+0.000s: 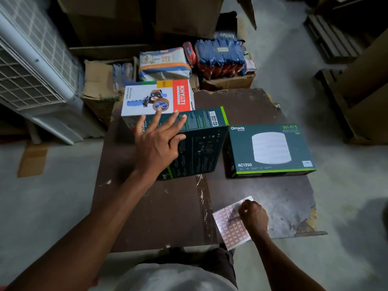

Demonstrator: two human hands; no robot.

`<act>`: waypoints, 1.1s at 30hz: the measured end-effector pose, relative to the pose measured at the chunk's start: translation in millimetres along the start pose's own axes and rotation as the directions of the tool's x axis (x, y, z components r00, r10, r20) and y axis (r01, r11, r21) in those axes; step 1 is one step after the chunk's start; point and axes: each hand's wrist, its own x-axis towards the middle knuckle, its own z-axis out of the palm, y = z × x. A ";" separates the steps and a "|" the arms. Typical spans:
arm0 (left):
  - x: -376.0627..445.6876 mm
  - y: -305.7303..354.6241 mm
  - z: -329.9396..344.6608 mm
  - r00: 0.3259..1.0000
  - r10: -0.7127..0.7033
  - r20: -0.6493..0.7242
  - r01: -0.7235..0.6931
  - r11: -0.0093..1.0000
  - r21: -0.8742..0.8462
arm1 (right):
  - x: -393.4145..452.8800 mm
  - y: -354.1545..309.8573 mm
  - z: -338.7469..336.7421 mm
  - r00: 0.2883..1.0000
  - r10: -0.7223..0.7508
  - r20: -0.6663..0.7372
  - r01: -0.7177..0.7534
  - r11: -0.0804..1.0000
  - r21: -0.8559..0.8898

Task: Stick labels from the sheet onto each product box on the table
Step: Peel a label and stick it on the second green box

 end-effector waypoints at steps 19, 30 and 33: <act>-7.3 1.1 -3.9 1.000 0.002 0.009 -0.002 1.000 -0.009 | -6.5 -18.5 14.4 0.981 0.173 -0.087 -0.164 0.981 0.103; -8.8 -0.4 -3.7 1.000 0.012 0.022 -0.012 1.000 -0.011 | -5.4 -13.3 7.9 0.998 0.019 -0.068 -0.014 0.997 0.071; -9.0 -0.8 -3.7 1.000 0.015 0.022 -0.014 1.000 -0.013 | -4.4 -5.1 9.2 0.998 -0.051 -0.048 0.051 0.999 0.003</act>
